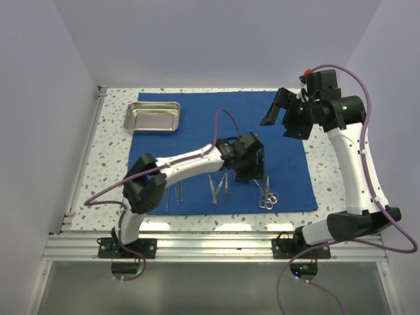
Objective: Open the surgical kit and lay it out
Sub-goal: Place the medical item in the surgical kit, then reset both arms
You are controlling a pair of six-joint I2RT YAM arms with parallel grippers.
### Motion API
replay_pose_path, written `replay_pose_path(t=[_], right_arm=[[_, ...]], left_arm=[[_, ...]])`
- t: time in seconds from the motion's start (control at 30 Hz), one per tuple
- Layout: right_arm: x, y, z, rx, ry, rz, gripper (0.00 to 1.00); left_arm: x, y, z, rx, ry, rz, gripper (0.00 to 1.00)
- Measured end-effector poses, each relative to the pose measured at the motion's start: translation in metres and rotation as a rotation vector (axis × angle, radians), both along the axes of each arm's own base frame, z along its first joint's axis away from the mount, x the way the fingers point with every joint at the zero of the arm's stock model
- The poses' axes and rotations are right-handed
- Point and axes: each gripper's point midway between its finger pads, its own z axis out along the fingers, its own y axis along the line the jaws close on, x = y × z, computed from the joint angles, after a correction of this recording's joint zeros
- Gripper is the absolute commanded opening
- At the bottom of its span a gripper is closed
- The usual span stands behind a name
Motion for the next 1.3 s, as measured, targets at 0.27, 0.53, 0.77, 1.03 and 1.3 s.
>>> replay_pose_path(t=[0.27, 0.53, 0.77, 1.03, 1.3], right_arm=[[0.010, 0.003, 0.053, 0.029, -0.222, 0.036, 0.99], [-0.043, -0.024, 0.049, 0.006, -0.453, -0.025, 0.99], [-0.067, -0.042, 0.050, -0.041, -0.565, -0.063, 0.99], [-0.066, -0.044, 0.043, -0.066, -0.544, -0.061, 0.99], [-0.079, -0.047, 0.019, -0.087, -0.474, -0.050, 0.99]], left_arm=[[0.086, 0.132, 0.211, -0.071, -0.565, 0.180, 0.71], [0.040, 0.280, 0.341, 0.010, -1.023, 0.337, 0.90], [0.023, 0.324, 0.320, 0.131, -1.024, 0.386, 0.90], [0.022, 0.324, 0.260, 0.300, -0.872, 0.307, 0.91], [0.007, 0.332, 0.222, 0.360, -0.762, 0.292, 0.91]])
